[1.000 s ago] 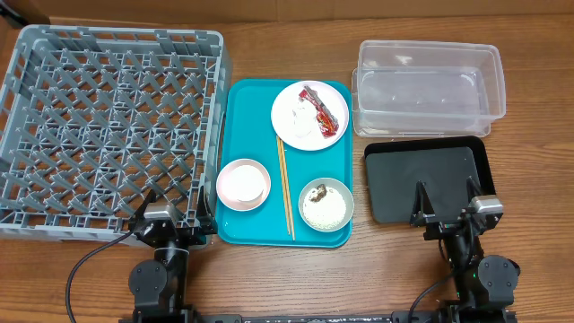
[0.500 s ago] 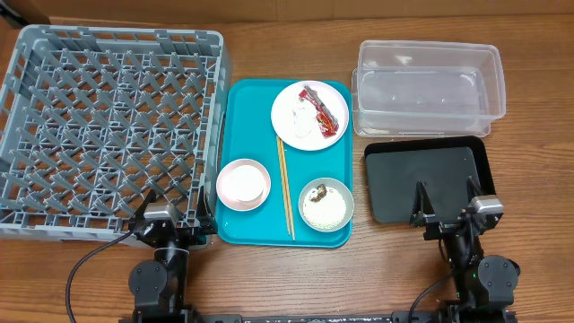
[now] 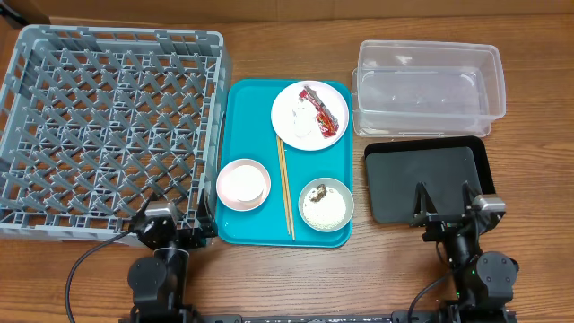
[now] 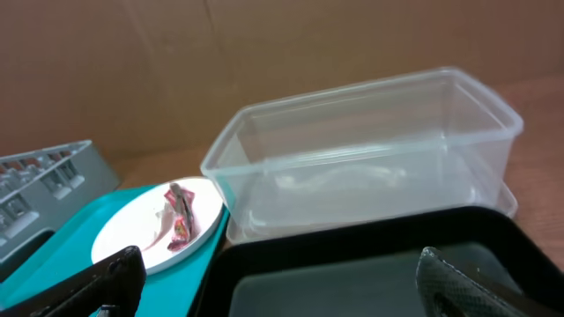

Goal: Sort waste into correct bins and load items into the dishwasher
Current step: 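Raise both grippers from rest toward the table items, then grasp the white tissue on the plate with the right gripper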

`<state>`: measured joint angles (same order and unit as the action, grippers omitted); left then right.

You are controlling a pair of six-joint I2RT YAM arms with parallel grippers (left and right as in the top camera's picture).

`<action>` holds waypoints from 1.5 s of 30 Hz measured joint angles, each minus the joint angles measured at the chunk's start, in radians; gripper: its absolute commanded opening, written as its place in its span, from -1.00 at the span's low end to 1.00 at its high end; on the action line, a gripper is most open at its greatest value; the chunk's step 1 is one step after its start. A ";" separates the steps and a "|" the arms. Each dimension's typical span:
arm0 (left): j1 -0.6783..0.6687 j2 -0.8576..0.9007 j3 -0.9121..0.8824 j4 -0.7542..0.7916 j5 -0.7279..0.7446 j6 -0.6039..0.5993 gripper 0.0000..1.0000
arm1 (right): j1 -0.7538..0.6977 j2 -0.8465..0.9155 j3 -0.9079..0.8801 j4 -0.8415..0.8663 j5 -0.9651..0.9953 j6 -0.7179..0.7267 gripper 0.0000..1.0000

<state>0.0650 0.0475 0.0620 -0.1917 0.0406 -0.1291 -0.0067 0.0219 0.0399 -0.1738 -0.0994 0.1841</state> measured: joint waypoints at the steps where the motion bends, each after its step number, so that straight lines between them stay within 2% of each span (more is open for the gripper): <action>1: 0.000 0.018 0.014 -0.024 0.000 0.000 1.00 | 0.000 0.009 0.015 -0.023 0.000 0.003 1.00; 5: 0.000 0.134 0.108 -0.079 0.000 0.000 1.00 | 0.000 0.084 0.101 -0.078 0.000 0.018 1.00; 10: 0.000 0.340 0.295 -0.147 0.000 0.001 1.00 | 0.000 0.263 0.263 -0.153 -0.001 0.025 1.00; 16: 0.000 0.612 0.576 -0.382 0.000 0.012 1.00 | 0.000 0.558 0.528 -0.282 -0.001 0.026 1.00; 20: 0.000 0.781 0.773 -0.558 0.004 0.021 1.00 | 0.000 0.802 0.755 -0.438 -0.008 0.024 1.00; 21: 0.000 0.815 0.815 -0.593 0.004 0.024 1.00 | 0.000 0.814 0.766 -0.447 -0.009 0.024 1.00; 22: 0.000 0.846 0.852 -0.629 0.005 0.024 1.00 | 0.000 0.909 0.858 -0.530 -0.017 0.025 1.00; 24: 0.000 0.896 0.904 -0.669 0.008 0.025 1.00 | 0.001 1.041 1.004 -0.670 -0.025 0.022 1.00; 29: 0.000 0.966 0.941 -0.703 0.019 0.027 1.00 | 0.002 1.239 1.225 -0.846 -0.031 0.015 1.00; 34: 0.000 0.983 0.941 -0.716 0.024 0.023 1.00 | 0.002 1.309 1.270 -0.827 -0.113 0.010 0.99; 38: 0.000 0.983 0.941 -0.718 0.027 0.023 1.00 | 0.027 1.312 1.273 -0.701 -0.214 -0.009 1.00; 45: 0.049 0.983 0.946 -0.752 0.031 0.000 1.00 | 0.264 1.358 1.329 -0.670 -0.146 -0.034 1.00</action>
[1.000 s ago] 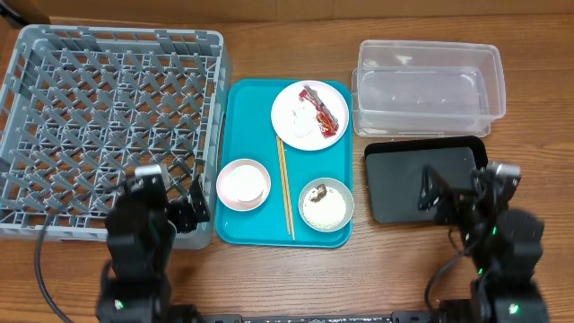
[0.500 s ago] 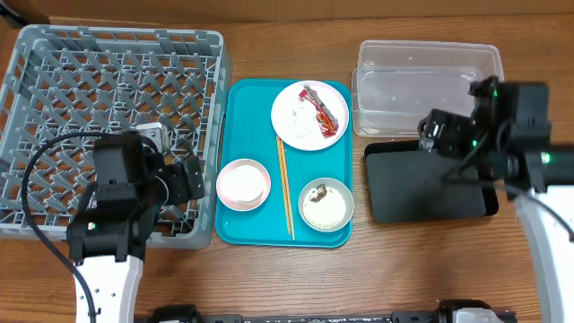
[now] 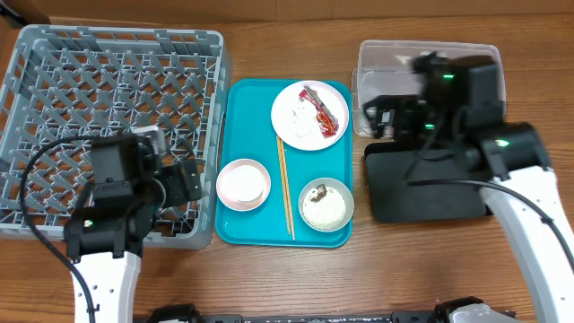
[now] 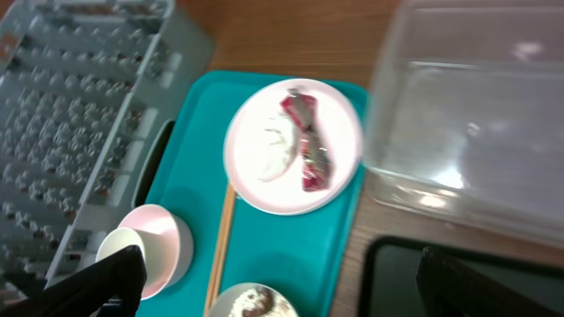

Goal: Sort waste into correct bins and load items into the dishwasher
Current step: 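Grasp the white tissue on the plate with the right gripper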

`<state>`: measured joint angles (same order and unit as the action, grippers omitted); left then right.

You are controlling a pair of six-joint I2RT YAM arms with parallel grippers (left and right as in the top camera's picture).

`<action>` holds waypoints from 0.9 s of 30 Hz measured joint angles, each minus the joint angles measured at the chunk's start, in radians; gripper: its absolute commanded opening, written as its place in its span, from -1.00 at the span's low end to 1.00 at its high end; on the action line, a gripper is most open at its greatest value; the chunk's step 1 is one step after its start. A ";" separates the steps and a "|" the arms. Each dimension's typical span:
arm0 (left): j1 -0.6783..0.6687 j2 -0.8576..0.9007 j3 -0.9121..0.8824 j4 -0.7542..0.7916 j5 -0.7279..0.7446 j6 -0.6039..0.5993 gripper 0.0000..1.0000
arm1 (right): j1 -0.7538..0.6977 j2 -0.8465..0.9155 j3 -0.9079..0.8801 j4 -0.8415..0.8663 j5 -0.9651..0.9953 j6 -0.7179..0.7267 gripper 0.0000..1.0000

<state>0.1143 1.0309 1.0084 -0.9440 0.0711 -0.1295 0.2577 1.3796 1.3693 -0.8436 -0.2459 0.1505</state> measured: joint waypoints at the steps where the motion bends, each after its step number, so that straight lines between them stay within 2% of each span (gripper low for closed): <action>1: 0.022 0.000 0.004 -0.013 0.000 -0.003 1.00 | 0.027 0.019 0.018 -0.001 0.012 -0.004 1.00; 7: 0.132 0.000 0.021 -0.047 0.000 -0.022 1.00 | 0.163 0.208 0.154 0.047 0.097 -0.018 0.98; 13: 0.137 0.000 0.023 -0.051 0.000 -0.026 0.96 | 0.219 0.393 0.166 0.181 0.133 -0.010 0.93; 22: 0.137 0.000 0.023 -0.064 0.000 -0.026 0.95 | 0.227 0.647 0.166 0.297 0.149 0.084 0.64; 27: 0.137 0.000 0.025 -0.071 0.000 -0.026 0.93 | 0.227 0.732 0.166 0.323 0.149 0.133 0.40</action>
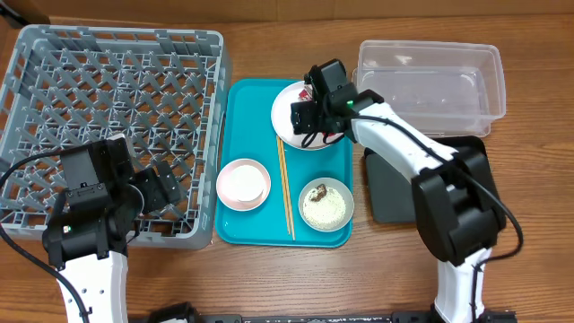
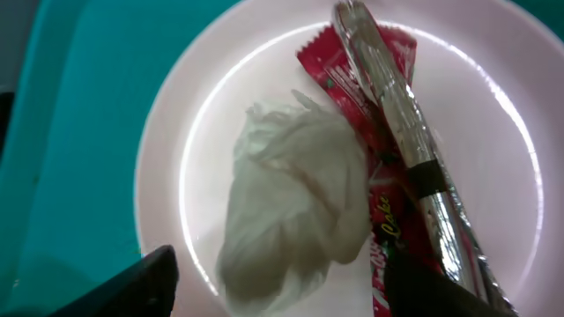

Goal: Sort waste into correct bins and load items into the dishwasher
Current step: 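Grasp the white tissue on the plate with the right gripper, then drop the tissue into the clear plastic bin with the right gripper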

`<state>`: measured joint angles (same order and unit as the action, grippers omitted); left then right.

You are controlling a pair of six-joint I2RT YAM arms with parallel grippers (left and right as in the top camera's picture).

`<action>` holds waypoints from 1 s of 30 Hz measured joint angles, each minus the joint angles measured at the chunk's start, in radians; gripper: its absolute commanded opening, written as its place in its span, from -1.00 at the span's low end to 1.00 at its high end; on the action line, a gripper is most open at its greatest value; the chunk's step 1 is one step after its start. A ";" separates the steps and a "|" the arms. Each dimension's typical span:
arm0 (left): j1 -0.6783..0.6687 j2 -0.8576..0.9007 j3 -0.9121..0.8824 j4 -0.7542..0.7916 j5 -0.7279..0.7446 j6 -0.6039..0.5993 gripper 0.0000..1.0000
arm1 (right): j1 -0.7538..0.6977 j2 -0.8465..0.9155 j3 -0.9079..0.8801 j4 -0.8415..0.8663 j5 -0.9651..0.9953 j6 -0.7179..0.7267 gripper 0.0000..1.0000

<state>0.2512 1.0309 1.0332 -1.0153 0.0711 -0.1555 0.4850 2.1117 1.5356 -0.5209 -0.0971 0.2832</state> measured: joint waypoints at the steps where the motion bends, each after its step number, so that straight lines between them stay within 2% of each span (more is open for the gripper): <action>1: 0.000 0.000 0.000 -0.002 0.000 0.000 0.91 | 0.001 0.013 0.000 0.001 0.001 0.006 0.32; 3: 0.000 0.000 0.000 -0.003 0.000 0.000 0.91 | 0.002 0.031 0.000 0.002 0.001 0.016 0.05; 6: 0.000 0.000 0.000 -0.003 0.000 0.000 0.90 | 0.005 0.044 0.000 0.004 0.001 0.022 -0.49; 7: 0.000 0.000 0.001 -0.003 0.000 0.000 0.91 | 0.007 0.044 0.002 0.007 0.001 0.028 -0.60; 12: 0.000 0.000 0.001 -0.003 0.000 0.000 0.90 | 0.007 0.033 0.004 -0.017 0.000 0.034 -0.82; 18: 0.000 0.000 0.001 -0.003 0.000 0.000 0.91 | -0.024 -0.074 0.035 -0.080 0.018 0.031 -0.82; 23: 0.000 0.000 0.002 -0.003 0.000 0.000 0.92 | -0.120 -0.263 0.069 -0.142 0.087 0.031 -0.76; 25: 0.000 0.000 0.002 -0.003 0.000 0.000 0.93 | -0.171 -0.307 0.084 -0.180 0.109 0.031 -0.64; 26: 0.000 0.000 0.002 -0.003 0.000 0.000 0.93 | -0.195 -0.314 0.088 -0.201 0.117 0.031 -0.45; 27: 0.000 0.000 0.002 -0.002 0.000 0.000 0.93 | -0.212 -0.315 0.089 -0.219 0.124 0.027 -0.10; 29: 0.000 0.000 0.002 -0.002 0.000 0.000 0.93 | -0.245 -0.306 0.089 -0.246 0.133 0.034 0.32; 30: 0.000 0.000 0.002 -0.002 0.000 0.000 0.93 | -0.254 -0.300 0.087 -0.244 0.137 0.031 0.46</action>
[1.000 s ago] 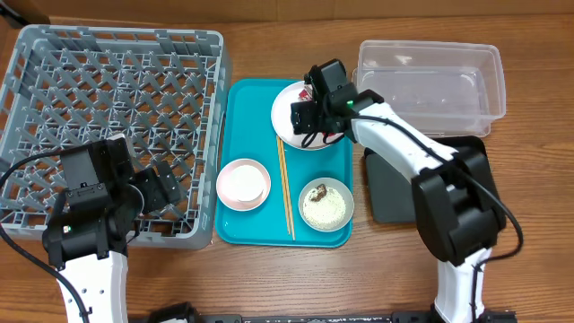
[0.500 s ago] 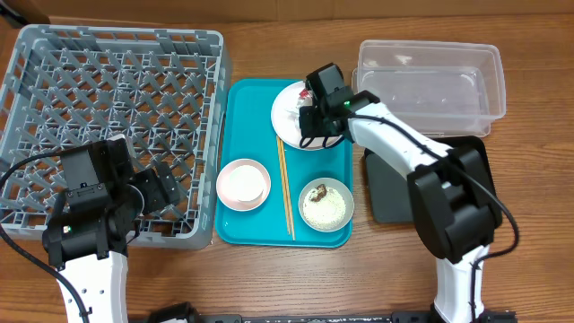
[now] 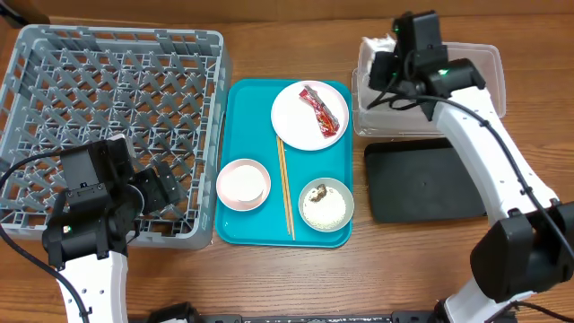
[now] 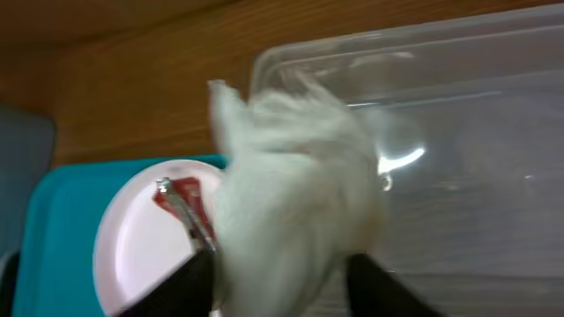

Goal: Sort waste into correct bins and load items into the dishwasher
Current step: 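Drop the tissue into the clear plastic bin with the right gripper, then grasp the red snack wrapper on the plate with the right gripper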

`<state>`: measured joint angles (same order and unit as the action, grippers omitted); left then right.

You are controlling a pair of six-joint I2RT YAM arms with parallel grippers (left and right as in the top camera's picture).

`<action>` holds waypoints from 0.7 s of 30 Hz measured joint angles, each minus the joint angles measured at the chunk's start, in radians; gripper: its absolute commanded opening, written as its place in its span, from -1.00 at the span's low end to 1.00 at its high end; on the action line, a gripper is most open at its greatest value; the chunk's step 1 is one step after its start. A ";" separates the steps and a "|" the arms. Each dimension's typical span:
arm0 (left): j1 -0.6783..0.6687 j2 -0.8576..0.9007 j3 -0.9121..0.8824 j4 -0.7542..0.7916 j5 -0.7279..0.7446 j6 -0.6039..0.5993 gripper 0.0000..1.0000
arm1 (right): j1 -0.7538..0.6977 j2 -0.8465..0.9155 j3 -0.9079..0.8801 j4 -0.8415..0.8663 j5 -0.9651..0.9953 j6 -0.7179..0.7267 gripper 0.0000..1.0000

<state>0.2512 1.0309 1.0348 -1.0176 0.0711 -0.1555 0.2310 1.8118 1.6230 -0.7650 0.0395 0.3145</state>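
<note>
My right gripper (image 3: pixel 380 81) hangs over the left end of the clear plastic bin (image 3: pixel 493 85), shut on a crumpled white tissue (image 4: pixel 291 194). In the right wrist view the tissue fills the space between the dark fingers (image 4: pixel 189 286), with the bin (image 4: pixel 476 132) behind it. The white plate (image 3: pixel 296 126) on the teal tray (image 3: pixel 256 108) holds only a red wrapper (image 3: pixel 323 108). The left gripper (image 3: pixel 160 190) is open over the front right part of the grey dish rack (image 3: pixel 108 117).
Also on the teal tray are a pink bowl (image 3: pixel 243 184), a green bowl with food scraps (image 3: pixel 326 205) and a pair of chopsticks (image 3: pixel 285 188). A black tray (image 3: pixel 426 184) lies in front of the clear bin.
My right gripper was open low over the plate, around the tissue. Now it is shut on the tissue and over the clear bin's left end. The plate keeps only the wrapper. The left arm is unchanged.
Both arms were parked at the table's front edge, grippers open. Then both were raised, the right over the bins and the left over the rack. The right gripper then straddled the tissue on the plate, and now holds it over the clear bin.
</note>
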 measured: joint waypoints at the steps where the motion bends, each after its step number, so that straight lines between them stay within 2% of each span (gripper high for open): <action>1: 0.000 0.000 0.000 0.000 0.000 0.000 0.93 | -0.008 0.007 0.000 0.002 0.001 -0.004 0.48; 7: 0.000 0.000 0.000 0.000 0.000 0.000 0.92 | -0.010 0.013 -0.002 0.072 -0.087 -0.006 0.50; 12: 0.000 0.000 0.000 0.000 0.000 0.000 0.93 | 0.056 0.013 -0.002 0.092 -0.166 -0.099 0.52; 17: 0.000 0.000 0.000 -0.001 0.000 0.000 0.93 | 0.175 0.047 -0.002 0.098 -0.143 -0.190 0.52; 21: 0.000 0.000 0.000 -0.003 0.000 0.000 0.93 | 0.216 0.115 -0.002 0.113 -0.113 -0.219 0.52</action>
<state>0.2512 1.0309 1.0348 -1.0206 0.0711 -0.1555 0.4465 1.9270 1.6207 -0.6525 -0.0731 0.0959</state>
